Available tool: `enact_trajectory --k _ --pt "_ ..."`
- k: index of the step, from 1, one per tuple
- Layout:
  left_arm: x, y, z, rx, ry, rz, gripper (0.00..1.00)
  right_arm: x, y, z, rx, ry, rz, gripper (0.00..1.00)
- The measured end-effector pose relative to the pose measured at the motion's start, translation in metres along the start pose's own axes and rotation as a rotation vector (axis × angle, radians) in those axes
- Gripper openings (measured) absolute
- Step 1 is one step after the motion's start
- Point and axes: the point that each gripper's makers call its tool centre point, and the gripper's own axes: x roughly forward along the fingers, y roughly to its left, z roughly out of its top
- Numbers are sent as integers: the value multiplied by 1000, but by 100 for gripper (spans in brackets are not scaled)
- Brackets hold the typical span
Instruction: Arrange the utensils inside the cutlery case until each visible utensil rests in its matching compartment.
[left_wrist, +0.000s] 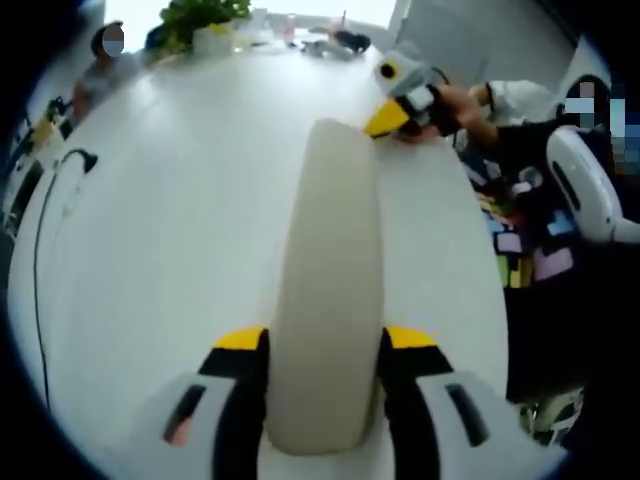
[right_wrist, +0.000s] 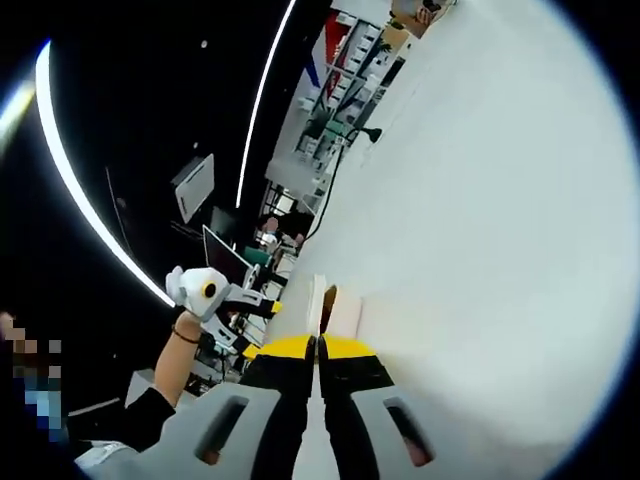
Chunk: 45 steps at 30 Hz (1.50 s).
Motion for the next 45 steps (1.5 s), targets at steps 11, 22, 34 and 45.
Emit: enact_trajectory --k 11,22,34,45 --pt "-1 0 -3 -2 -6 5 47 -3 -3 5 -83 -22 -33 4" --pt "0 2 -4 -7 -12 22 47 4 27 13 -507 98 -86 7" --pt "-1 2 -3 -5 2 26 47 23 65 14 -811 267 9 11" --pt "-6 4 -8 -1 10 53 47 32 40 -10 -1150 634 -66 11"
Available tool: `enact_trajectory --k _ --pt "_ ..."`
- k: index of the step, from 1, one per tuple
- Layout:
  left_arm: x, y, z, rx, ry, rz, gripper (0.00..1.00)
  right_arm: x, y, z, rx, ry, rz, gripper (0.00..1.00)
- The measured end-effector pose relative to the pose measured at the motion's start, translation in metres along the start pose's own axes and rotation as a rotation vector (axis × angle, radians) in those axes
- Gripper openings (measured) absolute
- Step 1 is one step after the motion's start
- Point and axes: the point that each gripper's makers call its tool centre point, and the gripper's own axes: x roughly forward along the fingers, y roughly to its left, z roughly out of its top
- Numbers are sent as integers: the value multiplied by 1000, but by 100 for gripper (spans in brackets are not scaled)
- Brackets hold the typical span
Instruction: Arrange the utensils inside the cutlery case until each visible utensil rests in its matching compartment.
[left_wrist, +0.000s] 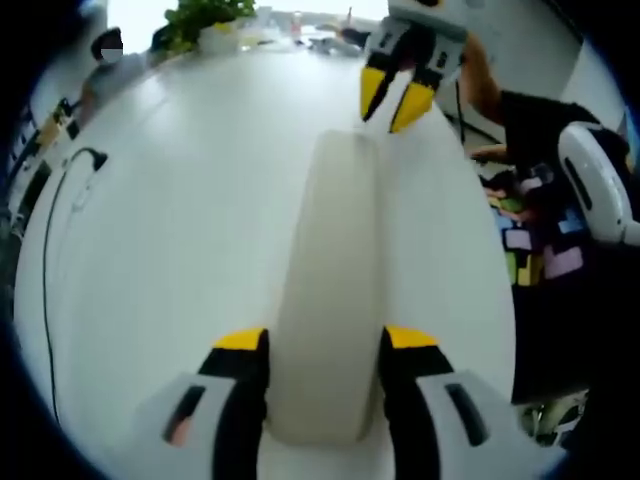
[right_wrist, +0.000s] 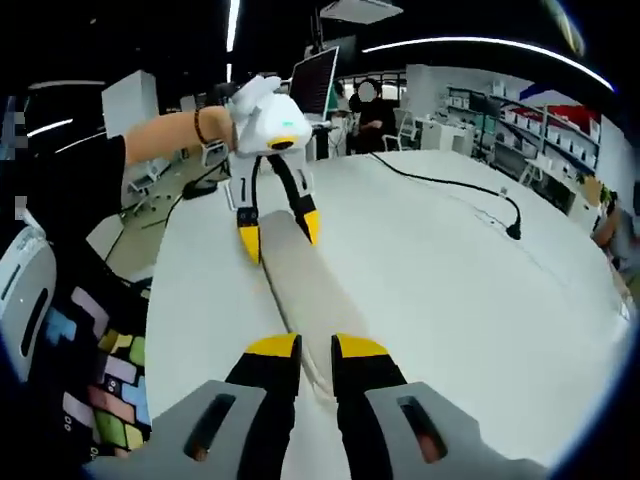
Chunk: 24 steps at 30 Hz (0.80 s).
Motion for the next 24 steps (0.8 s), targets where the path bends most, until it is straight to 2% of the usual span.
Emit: enact_trajectory --k 4,8,13,16,24 --pt "-2 -1 -2 6 12 3 46 3 2 -1 -7 25 35 11" --pt "-7 0 -2 10 22 15 45 2 -11 -7 -75 108 6 11" --pt "-10 0 -6 -4 42 19 45 2 -11 -11 -109 175 29 11" --pt "-14 1 -8 -8 46 28 44 -2 -24 -14 -139 223 31 11" --pt "-21 2 -17 -21 62 34 43 4 -22 -16 -201 302 35 17"
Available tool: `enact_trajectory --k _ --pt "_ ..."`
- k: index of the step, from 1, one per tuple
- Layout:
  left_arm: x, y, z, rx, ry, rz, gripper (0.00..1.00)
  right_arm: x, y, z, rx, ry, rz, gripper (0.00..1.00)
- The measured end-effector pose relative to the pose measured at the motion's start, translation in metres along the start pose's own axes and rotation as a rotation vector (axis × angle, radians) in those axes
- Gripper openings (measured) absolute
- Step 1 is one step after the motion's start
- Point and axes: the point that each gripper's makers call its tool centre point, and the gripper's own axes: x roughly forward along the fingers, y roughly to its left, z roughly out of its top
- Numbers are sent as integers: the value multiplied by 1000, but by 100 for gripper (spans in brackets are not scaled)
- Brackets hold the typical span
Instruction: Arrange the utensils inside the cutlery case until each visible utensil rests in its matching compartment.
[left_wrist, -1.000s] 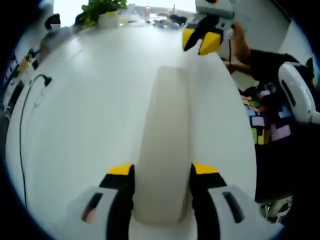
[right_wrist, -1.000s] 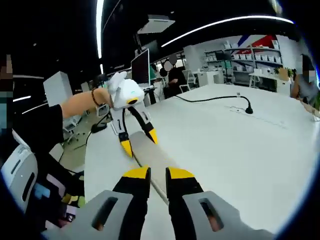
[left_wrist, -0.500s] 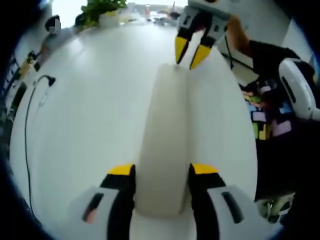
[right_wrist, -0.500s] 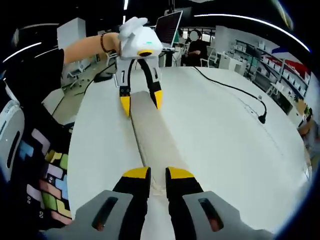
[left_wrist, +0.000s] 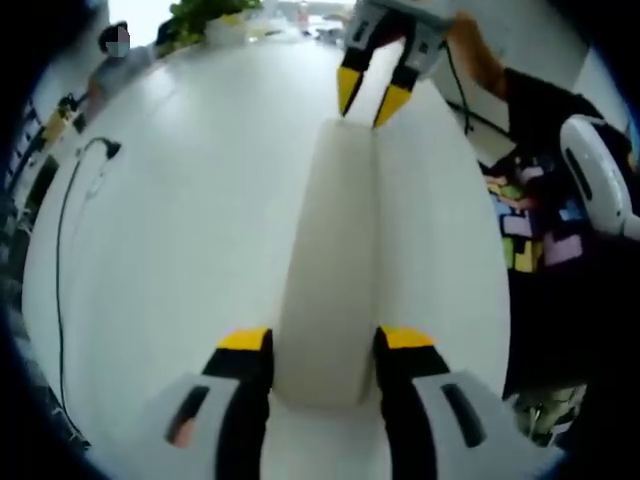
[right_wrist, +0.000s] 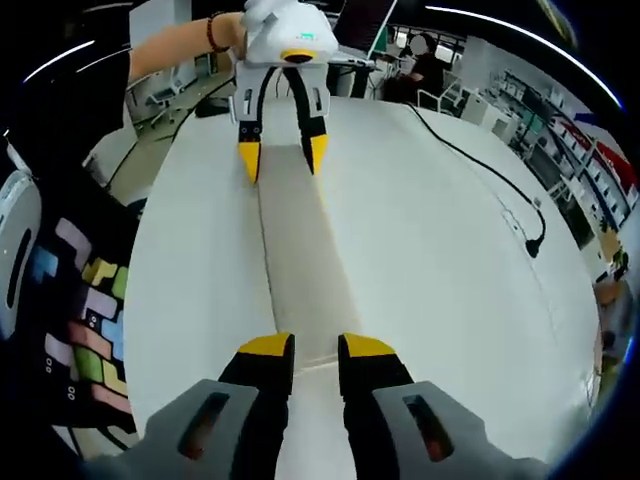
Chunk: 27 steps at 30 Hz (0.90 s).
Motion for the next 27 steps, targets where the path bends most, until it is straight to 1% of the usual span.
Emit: enact_trajectory --k 8,13,15,19,23,26,27 --pt "-2 0 -5 9 8 3 43 9 -5 7 -13 44 33 17" --pt "-1 0 -7 12 2 5 44 15 -2 7 -31 82 68 17" --pt "0 0 -9 19 5 6 44 15 -3 10 -30 83 71 18" --pt "4 0 -11 37 19 7 44 16 -2 9 -38 115 84 18" --pt "6 0 -12 40 27 7 45 16 -1 9 -63 149 92 17" --pt "6 0 -12 42 32 10 45 17 -1 9 -79 179 100 17" --pt "7 0 -12 42 34 10 45 17 -2 9 -82 199 104 17"
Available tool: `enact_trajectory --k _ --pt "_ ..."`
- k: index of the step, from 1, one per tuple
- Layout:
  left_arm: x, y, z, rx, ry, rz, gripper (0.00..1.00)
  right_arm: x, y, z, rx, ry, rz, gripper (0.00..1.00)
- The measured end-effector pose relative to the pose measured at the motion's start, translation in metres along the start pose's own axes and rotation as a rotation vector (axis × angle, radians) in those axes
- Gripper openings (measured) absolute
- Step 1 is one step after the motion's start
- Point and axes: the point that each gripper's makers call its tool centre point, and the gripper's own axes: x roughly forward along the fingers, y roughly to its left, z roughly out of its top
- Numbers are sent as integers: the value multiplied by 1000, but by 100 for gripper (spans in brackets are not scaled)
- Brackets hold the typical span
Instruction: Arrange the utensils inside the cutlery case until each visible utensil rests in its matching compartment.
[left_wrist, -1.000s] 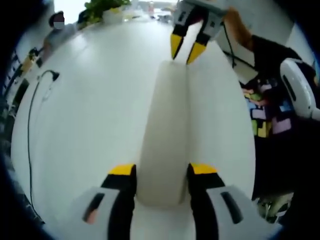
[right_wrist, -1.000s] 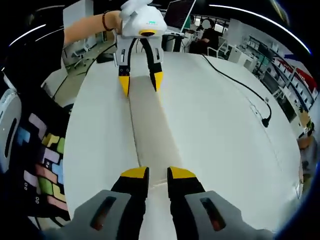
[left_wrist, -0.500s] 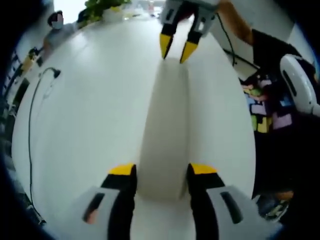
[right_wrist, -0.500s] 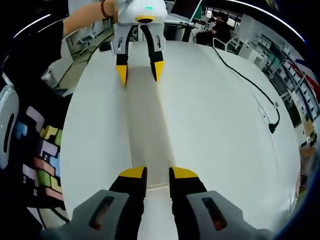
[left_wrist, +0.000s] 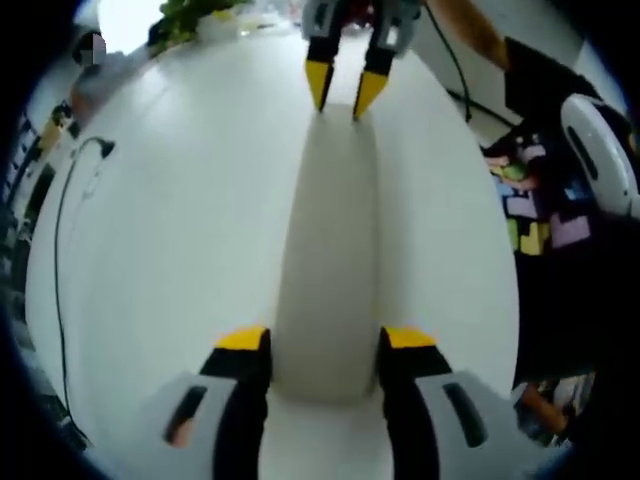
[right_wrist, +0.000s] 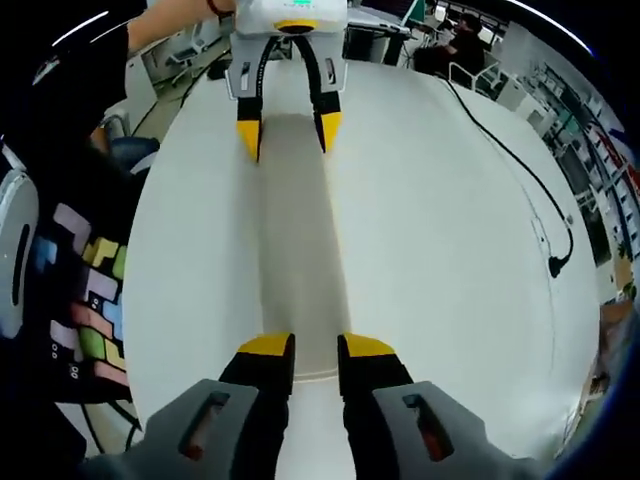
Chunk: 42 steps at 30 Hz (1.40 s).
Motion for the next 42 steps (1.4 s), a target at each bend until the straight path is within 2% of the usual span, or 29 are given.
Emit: enact_trajectory --k 5,9,20,25,28,30,32,33,35,38,42 --pt "4 0 0 -5 15 -3 46 1 5 0 -115 102 16 12" --pt "4 -1 0 12 21 9 46 2 7 1 -147 153 22 10" --pt "3 -1 -1 11 21 37 46 2 6 -1 -97 168 46 11" --pt "-16 0 -6 11 14 68 43 3 7 0 -136 216 33 11" --pt "-29 1 -8 3 8 88 42 3 5 0 -124 220 39 11" --pt "-40 0 -7 2 5 100 39 3 4 -1 -120 213 42 11" --pt "-46 1 -4 9 -5 113 32 3 4 -1 -115 203 44 11" --pt "-49 0 -2 9 -8 113 26 3 4 -1 -112 201 44 11" --pt "-48 -3 2 7 -11 98 24 3 4 -1 -117 201 43 11" --pt "-41 -6 -4 36 51 86 23 3 4 -1 -122 208 45 11" --pt "-34 1 -7 43 85 124 22 3 4 -1 -137 214 49 10"
